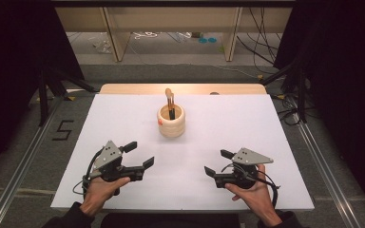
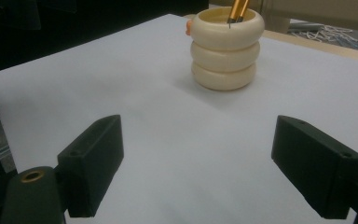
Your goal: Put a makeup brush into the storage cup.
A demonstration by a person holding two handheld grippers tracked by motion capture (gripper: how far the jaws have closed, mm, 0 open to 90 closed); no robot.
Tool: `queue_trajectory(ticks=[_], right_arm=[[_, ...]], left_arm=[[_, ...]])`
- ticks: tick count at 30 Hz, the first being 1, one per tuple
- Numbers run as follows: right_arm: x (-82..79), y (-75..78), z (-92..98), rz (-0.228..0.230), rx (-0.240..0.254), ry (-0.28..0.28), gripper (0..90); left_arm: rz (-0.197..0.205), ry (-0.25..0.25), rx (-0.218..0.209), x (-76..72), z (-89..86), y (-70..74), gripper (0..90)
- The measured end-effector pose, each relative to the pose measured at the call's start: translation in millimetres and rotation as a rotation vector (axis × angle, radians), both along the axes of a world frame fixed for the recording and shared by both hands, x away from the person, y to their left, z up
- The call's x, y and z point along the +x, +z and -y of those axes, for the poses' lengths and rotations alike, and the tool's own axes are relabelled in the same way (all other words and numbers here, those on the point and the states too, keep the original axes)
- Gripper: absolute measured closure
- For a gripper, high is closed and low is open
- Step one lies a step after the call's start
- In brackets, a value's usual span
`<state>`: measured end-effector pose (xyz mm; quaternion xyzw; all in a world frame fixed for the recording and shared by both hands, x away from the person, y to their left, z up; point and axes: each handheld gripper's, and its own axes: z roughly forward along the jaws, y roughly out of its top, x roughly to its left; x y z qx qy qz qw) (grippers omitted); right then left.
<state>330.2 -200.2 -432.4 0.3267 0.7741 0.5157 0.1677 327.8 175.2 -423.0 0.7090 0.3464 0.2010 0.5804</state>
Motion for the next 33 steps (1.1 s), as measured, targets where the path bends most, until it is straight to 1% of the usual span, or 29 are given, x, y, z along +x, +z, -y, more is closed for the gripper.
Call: queue_trajectory(ticks=[2,3,4,5,7,9,12,13,14,16,18,20,21,22,23,28,29,33], right_arm=[[-0.1,0.3,0.6,0.007,-0.001,-0.003,17.3],[0.2,0.4,0.8,0.013,0.001,-0.004,17.2],[0.3,0.1,0.3,0.013,0.009,-0.004,17.2],[0.0,0.6,0.7,0.01,0.003,-0.002,17.2],[-0.1,0.8,0.8,0.013,0.005,-0.006,17.1],[-0.5,1.3,0.8,0.014,0.012,-0.012,17.1],[-0.3,1.1,0.7,0.017,0.014,-0.013,17.1],[-0.4,1.1,0.7,0.014,0.011,-0.011,17.1],[-0.3,1.0,0.6,0.016,0.009,-0.012,17.1],[-0.3,1.0,0.4,0.015,0.009,-0.006,17.1],[-0.1,0.9,0.4,0.015,0.007,-0.004,17.1],[-0.3,1.1,0.4,0.014,0.007,-0.005,17.1],[0.2,0.3,-0.1,0.021,0.018,-0.004,17.1],[-0.1,0.9,0.5,0.015,0.007,-0.003,17.2],[0.0,0.8,0.4,0.015,0.009,-0.003,17.2],[0.0,0.7,0.4,0.014,0.008,-0.002,17.2],[0.1,0.8,0.4,0.015,0.008,-0.003,17.2],[0.2,0.7,0.4,0.015,0.008,-0.004,17.2]], left_arm=[[0.007,-0.005,0.005,-0.7,-1.2,-0.1,16.1],[0.003,-0.003,0.005,-3.2,-2.3,-1.3,16.1],[0.008,-0.008,0.009,-3.4,-2.9,-1.7,16.2],[0.008,-0.008,0.009,-3.4,-2.9,-1.7,16.1],[-0.007,0.011,-0.004,-7.7,-3.5,-4.4,16.1],[-0.006,0.006,-0.001,-9.7,-3.8,-6.5,16.1],[-0.001,0.005,0.012,-11.5,-4.0,-8.2,16.1],[0.007,-0.002,0.03,-12.0,-4.8,-9.2,16.1],[0.004,0.003,0.03,-12.9,-4.6,-10.2,16.2],[-0.008,0.004,0.024,-13.8,-4.1,-12.1,16.2],[-0.005,0.003,0.029,-13.9,-4.6,-12.6,16.2],[-0.005,0.014,0.032,-14.4,-5.8,-13.5,16.2],[-0.004,0.015,0.035,-14.6,-6.0,-14.5,16.3],[-0.007,0.015,0.037,-14.9,-5.9,-15.5,16.3],[-0.008,0.016,0.039,-15.0,-5.8,-15.8,16.2],[0.003,0.009,0.036,-14.4,-6.6,-15.6,16.3],[-0.002,0.014,0.043,-15.2,-6.9,-15.0,16.3],[-0.004,0.018,0.039,-15.7,-6.7,-15.1,16.3]])
